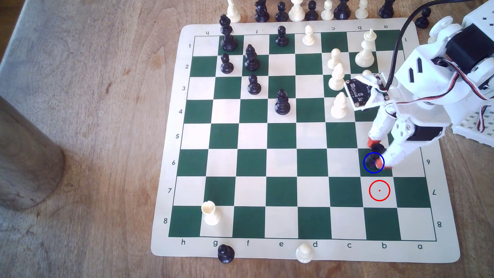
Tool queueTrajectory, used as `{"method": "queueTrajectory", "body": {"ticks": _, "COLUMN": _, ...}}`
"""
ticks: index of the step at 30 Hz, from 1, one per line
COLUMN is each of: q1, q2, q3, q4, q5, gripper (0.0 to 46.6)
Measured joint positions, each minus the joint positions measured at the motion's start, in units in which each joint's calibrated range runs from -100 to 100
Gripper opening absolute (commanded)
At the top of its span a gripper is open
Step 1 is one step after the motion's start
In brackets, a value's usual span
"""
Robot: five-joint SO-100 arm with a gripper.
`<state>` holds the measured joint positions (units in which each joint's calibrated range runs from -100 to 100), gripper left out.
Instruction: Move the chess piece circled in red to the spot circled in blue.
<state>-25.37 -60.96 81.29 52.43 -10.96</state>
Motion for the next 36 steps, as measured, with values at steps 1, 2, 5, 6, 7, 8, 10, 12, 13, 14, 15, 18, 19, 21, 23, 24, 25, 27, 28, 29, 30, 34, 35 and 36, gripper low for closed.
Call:
{"method": "queueTrajectory", "body": {"ticks": 1, "q1": 0.0, "q2": 0.0, "q3": 0.0, "q4": 0.4, "q5": 0.0, "gripper": 17.6}}
{"method": "queueTrajectory", "body": {"ticks": 2, "q1": 0.0, "q2": 0.0, "q3": 0.0, "q4": 0.8, "q5": 0.0, "gripper": 18.1}}
{"method": "queueTrajectory", "body": {"ticks": 5, "q1": 0.0, "q2": -1.01, "q3": 0.09, "q4": 2.63, "q5": 0.49, "gripper": 19.3}}
{"method": "queueTrajectory", "body": {"ticks": 6, "q1": 0.0, "q2": -2.09, "q3": 0.09, "q4": 3.75, "q5": 0.68, "gripper": 19.6}}
{"method": "queueTrajectory", "body": {"ticks": 7, "q1": 0.0, "q2": -4.94, "q3": 0.09, "q4": 6.22, "q5": 1.07, "gripper": 19.8}}
{"method": "queueTrajectory", "body": {"ticks": 8, "q1": 0.0, "q2": -5.87, "q3": 0.09, "q4": 7.17, "q5": 1.17, "gripper": 19.9}}
{"method": "queueTrajectory", "body": {"ticks": 10, "q1": 0.0, "q2": -8.29, "q3": 0.09, "q4": 10.04, "q5": 1.47, "gripper": 20.2}}
{"method": "queueTrajectory", "body": {"ticks": 12, "q1": 0.0, "q2": -11.06, "q3": 0.09, "q4": 13.94, "q5": 1.61, "gripper": 20.4}}
{"method": "queueTrajectory", "body": {"ticks": 13, "q1": 0.0, "q2": -11.65, "q3": 0.09, "q4": 14.74, "q5": 1.61, "gripper": 20.4}}
{"method": "queueTrajectory", "body": {"ticks": 14, "q1": 0.0, "q2": -12.23, "q3": 0.0, "q4": 15.7, "q5": 1.61, "gripper": 20.4}}
{"method": "queueTrajectory", "body": {"ticks": 15, "q1": 0.0, "q2": -12.99, "q3": 0.0, "q4": 16.89, "q5": 1.61, "gripper": 20.1}}
{"method": "queueTrajectory", "body": {"ticks": 18, "q1": 0.0, "q2": -15.0, "q3": 0.0, "q4": 19.68, "q5": 2.0, "gripper": 17.1}}
{"method": "queueTrajectory", "body": {"ticks": 19, "q1": 0.07, "q2": -15.75, "q3": 0.0, "q4": 20.24, "q5": 2.15, "gripper": 12.8}}
{"method": "queueTrajectory", "body": {"ticks": 21, "q1": 1.84, "q2": -18.1, "q3": 0.0, "q4": 21.2, "q5": 2.15, "gripper": 4.4}}
{"method": "queueTrajectory", "body": {"ticks": 23, "q1": 2.73, "q2": -20.44, "q3": 0.0, "q4": 20.08, "q5": 2.1, "gripper": 0.2}}
{"method": "queueTrajectory", "body": {"ticks": 24, "q1": 3.76, "q2": -22.29, "q3": 0.0, "q4": 18.8, "q5": 2.25, "gripper": 0.2}}
{"method": "queueTrajectory", "body": {"ticks": 25, "q1": 6.71, "q2": -25.81, "q3": 0.0, "q4": 14.58, "q5": 2.0, "gripper": 0.2}}
{"method": "queueTrajectory", "body": {"ticks": 27, "q1": 9.96, "q2": -28.57, "q3": 0.27, "q4": 10.12, "q5": 2.34, "gripper": 0.2}}
{"method": "queueTrajectory", "body": {"ticks": 28, "q1": 11.5, "q2": -29.58, "q3": 0.99, "q4": 7.57, "q5": 3.17, "gripper": 0.2}}
{"method": "queueTrajectory", "body": {"ticks": 29, "q1": 15.12, "q2": -31.09, "q3": 2.62, "q4": 2.87, "q5": 4.44, "gripper": 0.2}}
{"method": "queueTrajectory", "body": {"ticks": 30, "q1": 17.18, "q2": -31.67, "q3": 3.07, "q4": 1.12, "q5": 4.74, "gripper": 0.2}}
{"method": "queueTrajectory", "body": {"ticks": 34, "q1": 19.91, "q2": -34.1, "q3": 4.97, "q4": -8.69, "q5": 5.23, "gripper": 0.2}}
{"method": "queueTrajectory", "body": {"ticks": 35, "q1": 20.35, "q2": -34.19, "q3": 5.24, "q4": -10.68, "q5": 5.27, "gripper": 0.2}}
{"method": "queueTrajectory", "body": {"ticks": 36, "q1": 20.72, "q2": -34.19, "q3": 5.96, "q4": -12.51, "q5": 5.52, "gripper": 0.2}}
